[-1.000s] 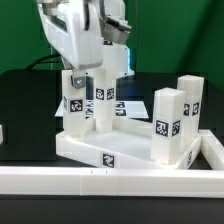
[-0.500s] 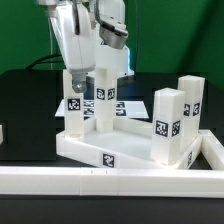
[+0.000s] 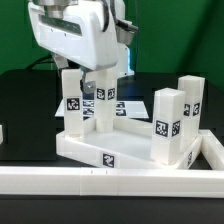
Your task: Assemble desk
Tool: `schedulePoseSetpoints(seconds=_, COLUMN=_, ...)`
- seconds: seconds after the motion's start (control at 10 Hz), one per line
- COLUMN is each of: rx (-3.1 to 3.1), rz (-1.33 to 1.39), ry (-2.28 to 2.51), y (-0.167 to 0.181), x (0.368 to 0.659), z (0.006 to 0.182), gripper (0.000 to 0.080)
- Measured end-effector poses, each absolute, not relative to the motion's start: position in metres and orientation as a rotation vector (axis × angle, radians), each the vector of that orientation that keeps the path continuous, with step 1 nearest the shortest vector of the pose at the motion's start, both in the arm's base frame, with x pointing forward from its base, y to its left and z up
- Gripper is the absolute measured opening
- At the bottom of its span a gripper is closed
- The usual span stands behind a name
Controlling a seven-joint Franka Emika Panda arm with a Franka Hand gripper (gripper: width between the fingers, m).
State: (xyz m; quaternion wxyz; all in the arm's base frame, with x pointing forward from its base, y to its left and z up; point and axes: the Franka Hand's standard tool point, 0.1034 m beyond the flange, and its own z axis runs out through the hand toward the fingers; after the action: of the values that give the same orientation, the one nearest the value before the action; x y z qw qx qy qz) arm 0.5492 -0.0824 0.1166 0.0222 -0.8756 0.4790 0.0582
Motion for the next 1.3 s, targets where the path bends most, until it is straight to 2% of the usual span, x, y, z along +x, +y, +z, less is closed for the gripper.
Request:
schedulePoseSetpoints(seconds=0.8, rx=-3.142, rz=0.022, ry=0.154, y=-0.09, x=0.539, z=0.115, gripper=0.0649)
schedulePoseSetpoints(seconds=1.2, rx=-3.146, rz=0.017, ry=-0.152, y=-0.091, x=0.538, z=0.114, gripper=0.0649)
schedulePoseSetpoints(seconds=1.3, rx=-3.146, rz=0.017, ry=-0.149, y=-0.091, x=0.538, z=0.114, gripper=0.0531)
